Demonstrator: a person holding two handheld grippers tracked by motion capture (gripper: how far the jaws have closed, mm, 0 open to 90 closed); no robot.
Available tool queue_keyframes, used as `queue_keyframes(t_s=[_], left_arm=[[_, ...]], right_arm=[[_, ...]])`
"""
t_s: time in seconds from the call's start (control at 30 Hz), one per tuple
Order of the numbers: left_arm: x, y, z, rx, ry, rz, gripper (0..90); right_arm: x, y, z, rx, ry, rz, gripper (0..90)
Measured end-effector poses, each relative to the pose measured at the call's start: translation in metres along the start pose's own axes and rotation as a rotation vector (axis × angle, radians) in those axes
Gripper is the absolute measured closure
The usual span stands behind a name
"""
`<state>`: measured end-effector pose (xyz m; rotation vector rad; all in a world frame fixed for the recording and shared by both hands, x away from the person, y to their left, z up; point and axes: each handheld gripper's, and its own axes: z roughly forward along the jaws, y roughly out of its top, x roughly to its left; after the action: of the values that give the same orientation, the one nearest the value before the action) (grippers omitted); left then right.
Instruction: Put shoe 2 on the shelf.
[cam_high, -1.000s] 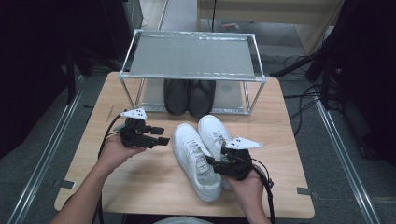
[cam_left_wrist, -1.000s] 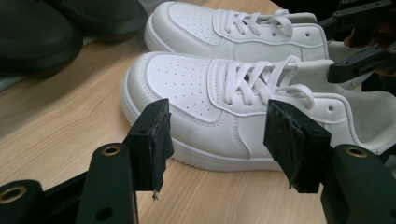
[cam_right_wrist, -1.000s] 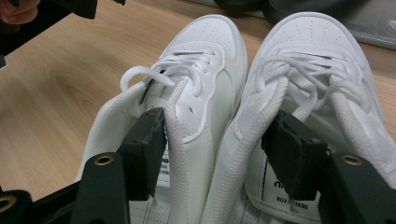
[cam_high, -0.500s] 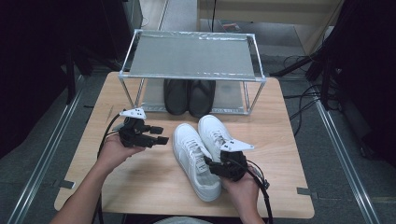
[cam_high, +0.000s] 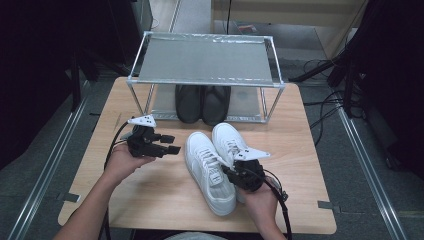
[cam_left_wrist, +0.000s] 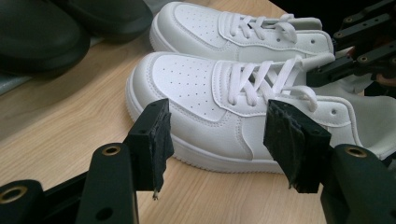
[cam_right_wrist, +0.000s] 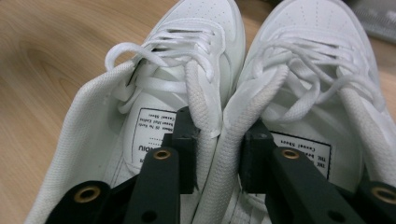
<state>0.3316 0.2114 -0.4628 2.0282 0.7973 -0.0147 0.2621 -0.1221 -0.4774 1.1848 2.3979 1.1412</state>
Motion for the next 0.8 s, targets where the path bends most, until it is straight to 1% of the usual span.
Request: queue_keyframes(t_s=[0.07,0.1,0.2,0.27,0.33,0.4,0.43,0.5,0.53,0.6,0.67,0.7,0.73,0.77,0.8], left_arm=[[0.000,0.000,-0.002,-0.010,0.000,-0.001,41.9],[0.001,0.000,-0.002,-0.020,0.005,-0.007,41.9],[0.003,-0.001,-0.005,-0.020,0.010,-0.013,41.8],[0.005,-0.002,-0.008,-0.028,0.018,-0.019,41.9],[0.007,-0.003,-0.011,-0.038,0.025,-0.026,41.9],[0.009,-0.004,-0.014,-0.048,0.033,-0.032,41.9],[0.010,-0.004,-0.015,-0.051,0.030,-0.036,41.9],[0.012,-0.006,-0.017,-0.055,0.038,-0.042,41.9],[0.013,-0.006,-0.019,-0.056,0.040,-0.046,41.9],[0.014,-0.008,-0.023,-0.069,0.046,-0.053,41.9],[0.017,-0.011,-0.028,-0.076,0.055,-0.060,41.8],[0.019,-0.013,-0.031,-0.071,0.057,-0.063,41.7],[0.020,-0.015,-0.033,-0.070,0.066,-0.064,41.7],[0.021,-0.017,-0.036,-0.069,0.086,-0.060,41.8],[0.024,-0.019,-0.040,-0.070,0.098,-0.066,41.9]], right_arm=[[-0.002,0.001,-0.001,0.002,0.010,0.019,75.7],[-0.004,0.001,-0.001,-0.001,0.014,0.020,75.9],[-0.004,0.001,-0.002,-0.001,0.006,0.009,76.3],[-0.005,0.003,-0.003,0.006,0.011,0.009,77.5],[-0.008,0.005,-0.004,0.018,0.031,0.010,78.0],[-0.010,0.006,-0.007,0.016,0.050,0.014,78.5],[-0.010,0.008,-0.009,0.016,0.060,0.016,78.5],[-0.009,0.011,-0.013,0.008,0.081,0.011,78.4],[-0.008,0.013,-0.016,-0.006,0.099,-0.001,78.3],[-0.007,0.017,-0.019,-0.016,0.119,-0.010,78.4],[-0.005,0.022,-0.023,-0.016,0.131,-0.027,78.2],[-0.005,0.026,-0.026,-0.013,0.143,-0.045,78.2],[-0.005,0.029,-0.028,-0.013,0.155,-0.068,78.1],[-0.006,0.031,-0.030,-0.011,0.166,-0.085,78.1],[-0.007,0.034,-0.032,-0.008,0.185,-0.098,78.1]])
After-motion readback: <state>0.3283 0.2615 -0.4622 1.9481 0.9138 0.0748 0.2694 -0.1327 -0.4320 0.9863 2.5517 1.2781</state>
